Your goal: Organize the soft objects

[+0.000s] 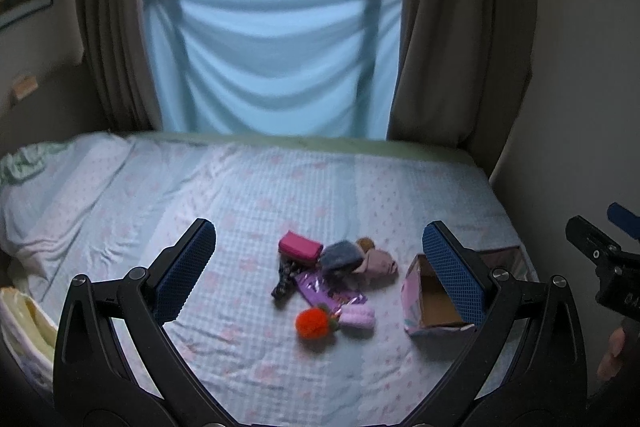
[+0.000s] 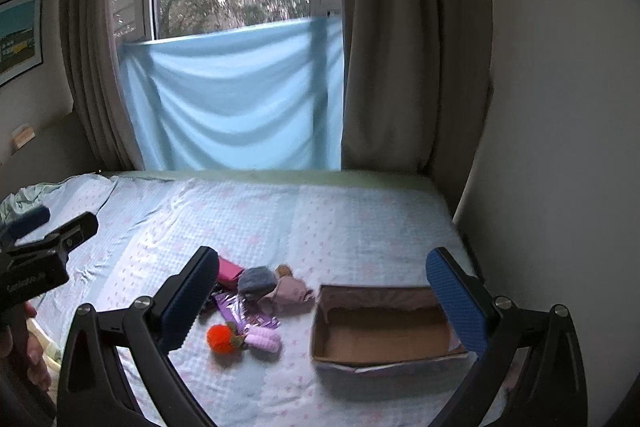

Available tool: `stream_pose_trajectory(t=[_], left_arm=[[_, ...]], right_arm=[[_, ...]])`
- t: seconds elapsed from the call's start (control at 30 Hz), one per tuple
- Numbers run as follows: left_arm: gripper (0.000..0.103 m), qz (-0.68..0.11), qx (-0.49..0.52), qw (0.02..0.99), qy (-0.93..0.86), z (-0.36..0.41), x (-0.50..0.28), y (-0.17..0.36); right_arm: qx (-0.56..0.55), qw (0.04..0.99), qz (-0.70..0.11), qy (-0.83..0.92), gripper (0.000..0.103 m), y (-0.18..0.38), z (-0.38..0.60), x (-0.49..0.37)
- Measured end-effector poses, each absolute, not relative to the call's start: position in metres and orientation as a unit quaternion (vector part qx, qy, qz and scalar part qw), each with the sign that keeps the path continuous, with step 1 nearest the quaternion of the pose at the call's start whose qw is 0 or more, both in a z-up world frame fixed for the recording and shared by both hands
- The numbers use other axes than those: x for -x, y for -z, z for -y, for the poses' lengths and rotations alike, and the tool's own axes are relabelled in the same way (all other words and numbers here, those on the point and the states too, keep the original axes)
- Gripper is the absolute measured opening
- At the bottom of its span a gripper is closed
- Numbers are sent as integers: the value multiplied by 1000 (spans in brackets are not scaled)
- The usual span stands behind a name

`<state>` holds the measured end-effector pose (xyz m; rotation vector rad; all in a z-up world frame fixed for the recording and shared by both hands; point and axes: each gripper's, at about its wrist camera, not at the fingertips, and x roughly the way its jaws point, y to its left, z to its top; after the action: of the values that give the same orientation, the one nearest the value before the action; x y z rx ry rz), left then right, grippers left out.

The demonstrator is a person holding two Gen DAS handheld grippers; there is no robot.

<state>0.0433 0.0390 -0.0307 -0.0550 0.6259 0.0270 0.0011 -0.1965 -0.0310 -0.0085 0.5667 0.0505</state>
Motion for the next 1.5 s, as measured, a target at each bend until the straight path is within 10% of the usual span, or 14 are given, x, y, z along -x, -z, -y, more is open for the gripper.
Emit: stream_pose_trajectory(t=[0.97,1.5], left_arm=[[103,-458,-198,836,228,-120,-293,300],[100,-431,-327,742,395,-57,-366,439]], right_arm=[[-242,838,-486,58,103,259,85,-188],[-308,794,-522,53,75,401,62,-291]])
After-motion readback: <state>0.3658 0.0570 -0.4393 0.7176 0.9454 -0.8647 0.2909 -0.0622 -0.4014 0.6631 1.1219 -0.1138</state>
